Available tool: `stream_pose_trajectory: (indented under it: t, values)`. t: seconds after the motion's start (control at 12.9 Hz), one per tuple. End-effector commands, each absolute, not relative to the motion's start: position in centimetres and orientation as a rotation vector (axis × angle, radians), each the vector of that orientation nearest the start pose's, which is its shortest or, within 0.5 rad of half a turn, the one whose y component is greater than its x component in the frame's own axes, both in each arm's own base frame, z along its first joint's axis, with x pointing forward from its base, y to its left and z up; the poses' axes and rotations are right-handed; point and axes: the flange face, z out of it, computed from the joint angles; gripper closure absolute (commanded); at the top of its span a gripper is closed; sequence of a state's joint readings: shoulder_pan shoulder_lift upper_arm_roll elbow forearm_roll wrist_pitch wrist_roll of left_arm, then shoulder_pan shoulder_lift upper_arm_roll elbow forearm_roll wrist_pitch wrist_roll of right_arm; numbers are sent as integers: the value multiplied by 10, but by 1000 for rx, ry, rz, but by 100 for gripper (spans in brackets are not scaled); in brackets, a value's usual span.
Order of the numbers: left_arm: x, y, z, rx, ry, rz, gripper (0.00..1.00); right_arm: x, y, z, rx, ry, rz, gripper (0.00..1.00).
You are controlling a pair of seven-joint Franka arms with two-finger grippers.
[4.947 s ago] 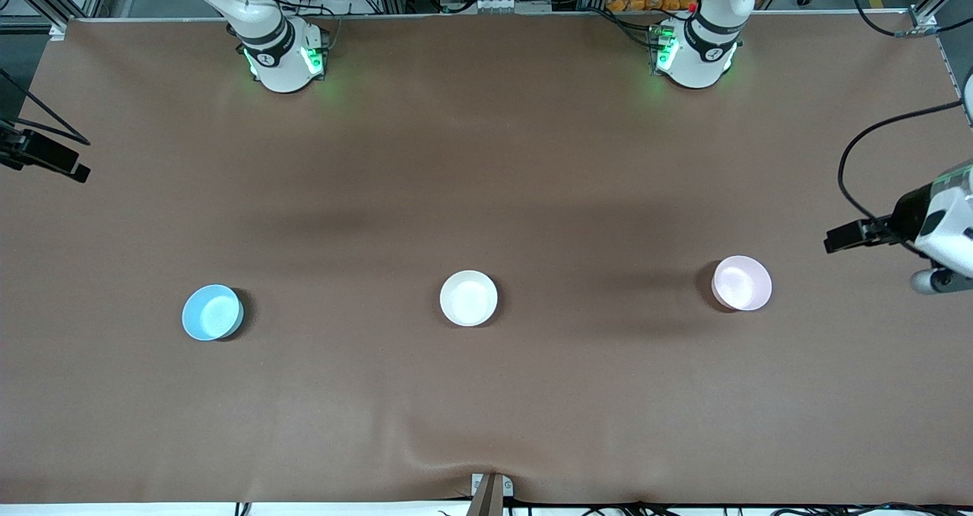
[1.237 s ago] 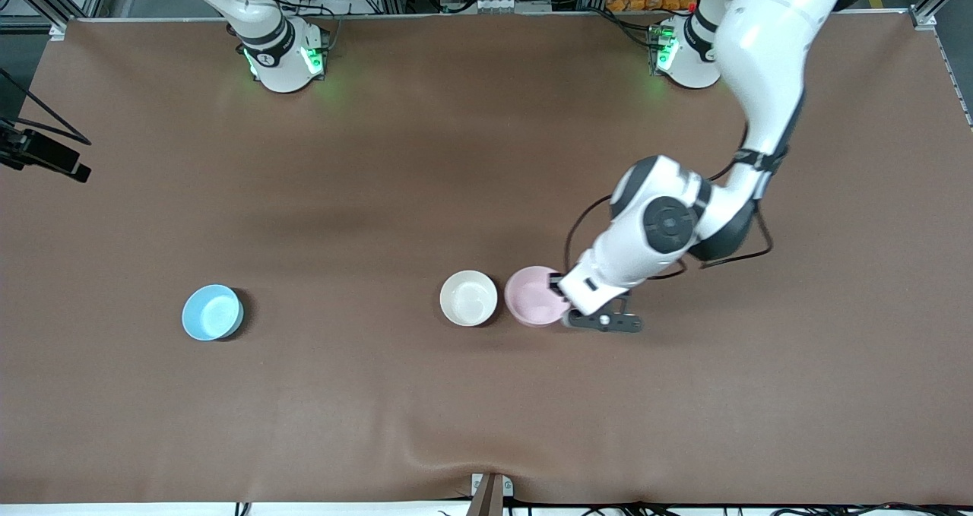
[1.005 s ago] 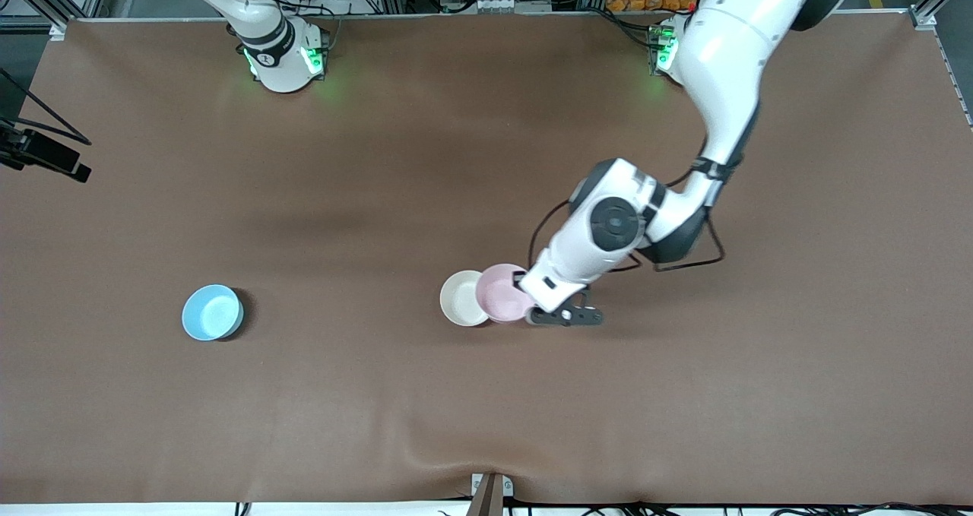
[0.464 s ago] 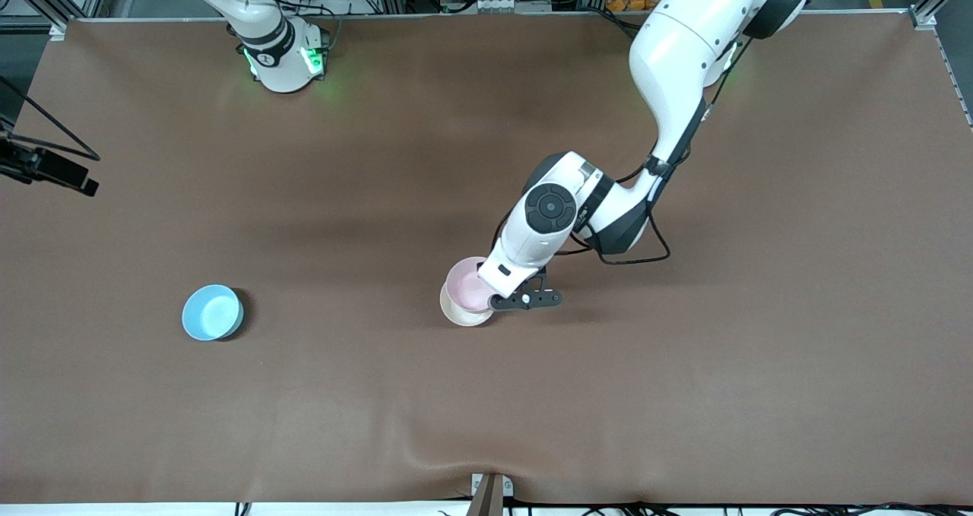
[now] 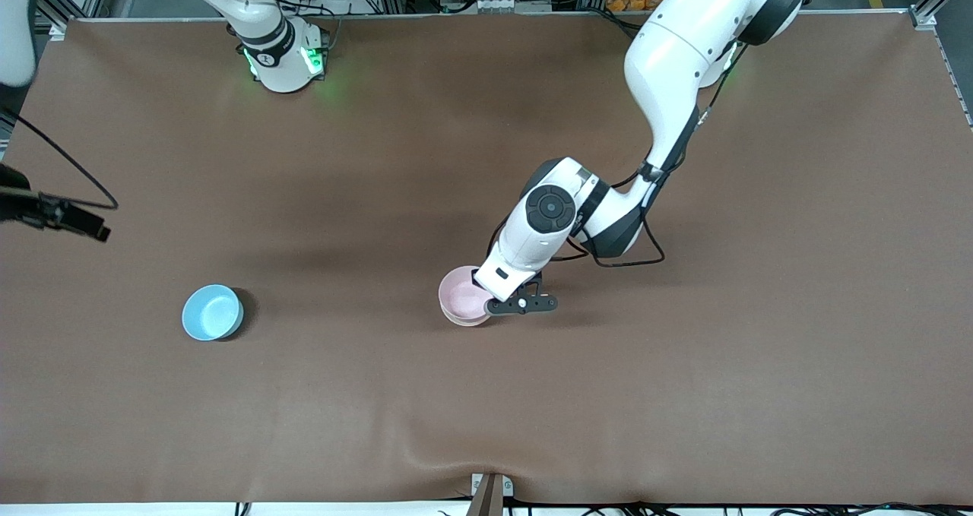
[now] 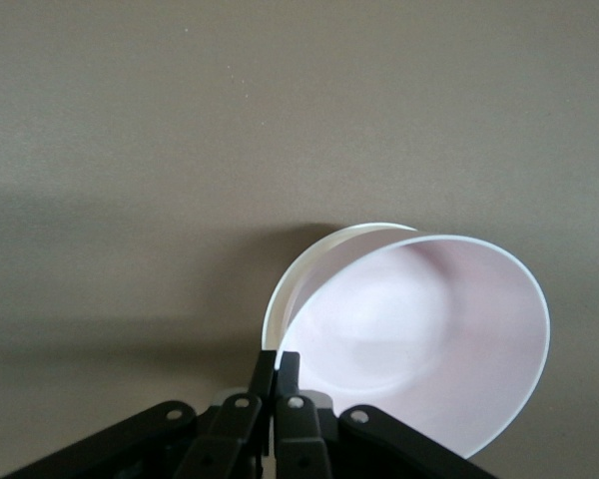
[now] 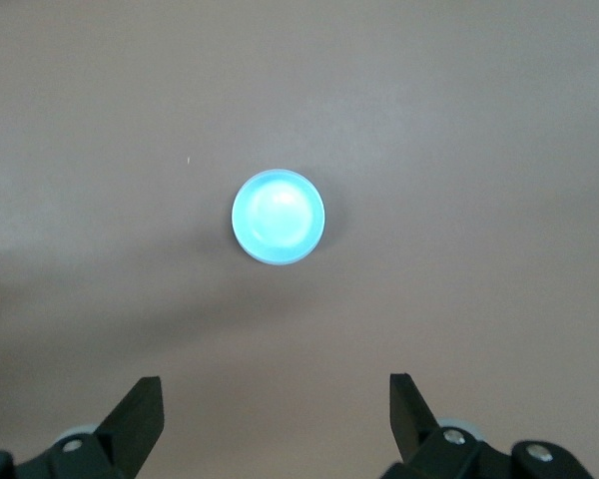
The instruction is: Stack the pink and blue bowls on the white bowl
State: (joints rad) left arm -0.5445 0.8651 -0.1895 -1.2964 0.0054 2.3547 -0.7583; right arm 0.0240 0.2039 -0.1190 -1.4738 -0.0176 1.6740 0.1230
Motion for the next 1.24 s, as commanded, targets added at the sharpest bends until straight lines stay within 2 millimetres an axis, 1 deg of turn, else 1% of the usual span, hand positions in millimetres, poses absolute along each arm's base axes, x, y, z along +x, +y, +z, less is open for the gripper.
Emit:
stream_pose_trajectory:
  t: [0.0,0.08,0.15,0.23,0.39,0.46,0.54,0.62,0.7,0.77,0.85,0.93,1.0,1.08,1.16]
  values:
    - [597,-489,251,-3381,-205,-118,1,643,-54,539,-3192,339,-62,0]
    - [591,-495,254,-3369,-183,-111,0,650,-54,530,-3193,333,-89,0]
    - [590,-490,260,-3341,-178,-69,0,655,-54,522,-3194,330,-89,0]
    - [594,-477,265,-3294,-192,-27,0,657,-53,513,-3193,330,-70,0]
    - [601,-452,323,-3237,-207,-14,0,661,-52,499,-3194,327,-38,0]
    - [607,-432,354,-3208,-236,-14,0,662,-52,495,-3195,329,-24,0]
    - [613,-409,383,-3181,-268,-23,0,664,-52,488,-3195,329,-7,0]
    - [620,-384,400,-3154,-296,-15,0,666,-51,478,-3197,326,13,0]
    - [625,-360,423,-3140,-304,-16,0,670,-51,465,-3198,330,40,0]
    - [634,-329,438,-3120,-338,2,0,673,-52,455,-3196,337,52,0]
    - [644,-280,468,-3109,-384,6,0,679,-57,438,-3195,352,45,0]
    - [652,-245,488,-3116,-403,-16,0,687,-59,421,-3198,356,30,0]
    - [656,-209,507,-3115,-430,-24,0,694,-61,396,-3204,339,27,0]
    - [659,-176,523,-3111,-466,-34,0,700,-76,371,-3199,376,25,0]
    - [662,-140,536,-3105,-509,-46,0,702,-81,349,-3193,390,45,0]
